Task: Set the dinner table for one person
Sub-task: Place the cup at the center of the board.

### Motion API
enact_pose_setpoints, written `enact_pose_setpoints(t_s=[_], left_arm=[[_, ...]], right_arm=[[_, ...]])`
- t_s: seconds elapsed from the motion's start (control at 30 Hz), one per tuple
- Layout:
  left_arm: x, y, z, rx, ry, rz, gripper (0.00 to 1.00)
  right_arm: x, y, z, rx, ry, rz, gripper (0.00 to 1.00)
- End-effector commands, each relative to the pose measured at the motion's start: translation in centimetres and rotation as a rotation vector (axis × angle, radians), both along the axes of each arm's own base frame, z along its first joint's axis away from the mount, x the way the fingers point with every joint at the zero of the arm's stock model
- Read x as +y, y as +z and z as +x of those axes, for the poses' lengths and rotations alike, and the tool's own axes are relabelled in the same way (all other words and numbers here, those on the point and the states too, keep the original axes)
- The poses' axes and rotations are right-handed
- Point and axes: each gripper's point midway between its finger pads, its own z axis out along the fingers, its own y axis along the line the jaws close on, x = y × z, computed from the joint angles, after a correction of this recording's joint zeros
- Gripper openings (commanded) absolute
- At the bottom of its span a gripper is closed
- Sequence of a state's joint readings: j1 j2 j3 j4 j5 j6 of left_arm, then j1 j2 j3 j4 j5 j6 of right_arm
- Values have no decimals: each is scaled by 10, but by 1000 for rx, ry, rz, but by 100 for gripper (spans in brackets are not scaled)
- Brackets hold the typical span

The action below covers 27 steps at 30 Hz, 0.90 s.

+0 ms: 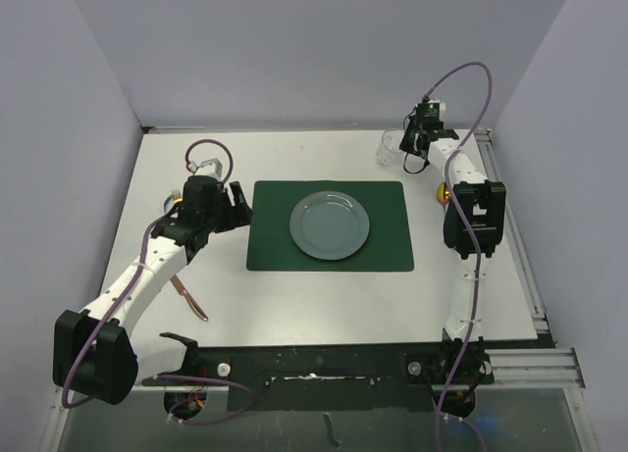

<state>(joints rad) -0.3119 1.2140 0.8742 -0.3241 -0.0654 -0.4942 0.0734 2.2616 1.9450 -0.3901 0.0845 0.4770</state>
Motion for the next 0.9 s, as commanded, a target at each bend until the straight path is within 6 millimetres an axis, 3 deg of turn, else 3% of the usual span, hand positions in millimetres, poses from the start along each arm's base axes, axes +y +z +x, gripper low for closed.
enact_pose_setpoints(t_s=[0.0,0.1,0.5,0.87], left_arm=[[-5,24,9,-87,-5,-34,68],[-5,25,9,-89,-5,-34,68],[-4,29,8,-98,-1,-32,69],[-3,27,7,-93,-3,-30,69]], right_arm=[[9,13,8,-25,43,7,3],[11,17,11,-31,49,5,2],[16,3,11,-5,64,12,0],[22,3,12,-10,87,18,23]])
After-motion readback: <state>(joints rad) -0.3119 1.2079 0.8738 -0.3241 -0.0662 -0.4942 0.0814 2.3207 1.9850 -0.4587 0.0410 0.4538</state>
